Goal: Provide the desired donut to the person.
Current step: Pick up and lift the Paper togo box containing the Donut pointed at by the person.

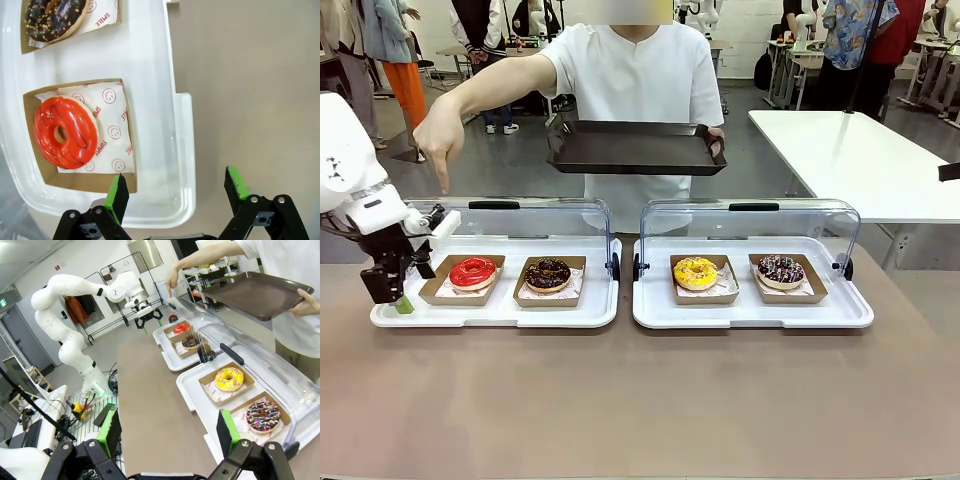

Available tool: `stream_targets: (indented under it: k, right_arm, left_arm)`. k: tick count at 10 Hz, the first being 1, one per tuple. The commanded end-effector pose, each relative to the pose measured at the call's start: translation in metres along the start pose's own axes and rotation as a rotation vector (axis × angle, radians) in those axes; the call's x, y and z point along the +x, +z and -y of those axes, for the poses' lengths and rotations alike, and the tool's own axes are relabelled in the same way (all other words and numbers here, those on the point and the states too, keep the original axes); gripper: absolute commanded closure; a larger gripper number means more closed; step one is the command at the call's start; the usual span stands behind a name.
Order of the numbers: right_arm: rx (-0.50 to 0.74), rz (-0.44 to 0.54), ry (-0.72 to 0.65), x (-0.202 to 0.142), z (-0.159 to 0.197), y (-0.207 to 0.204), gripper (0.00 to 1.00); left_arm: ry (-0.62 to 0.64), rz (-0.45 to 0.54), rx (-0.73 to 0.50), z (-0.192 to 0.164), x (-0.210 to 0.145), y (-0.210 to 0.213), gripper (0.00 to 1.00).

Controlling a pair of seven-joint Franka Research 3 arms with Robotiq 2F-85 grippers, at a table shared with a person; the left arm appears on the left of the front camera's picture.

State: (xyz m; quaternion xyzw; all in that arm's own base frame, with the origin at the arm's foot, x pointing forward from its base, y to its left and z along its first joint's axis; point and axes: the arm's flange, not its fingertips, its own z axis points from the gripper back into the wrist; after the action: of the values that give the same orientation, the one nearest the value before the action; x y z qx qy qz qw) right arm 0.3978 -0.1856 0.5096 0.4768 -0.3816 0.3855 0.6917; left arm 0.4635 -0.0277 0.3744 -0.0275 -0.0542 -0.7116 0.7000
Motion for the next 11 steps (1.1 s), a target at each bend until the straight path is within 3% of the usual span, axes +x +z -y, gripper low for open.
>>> stream_targets:
  k: [1, 11]
  right_arm:
    - [0.001, 0.002, 0.000, 0.000, 0.000, 0.000, 0.00]
    - [0.001, 0.002, 0.000, 0.000, 0.000, 0.000, 0.00]
  left_arm:
    - [-0.040, -0.049, 0.026, -0.008, 0.004, -0.012, 0.00]
    - [-0.015, -0.103, 0.071, -0.035, -0.005, -0.043, 0.00]
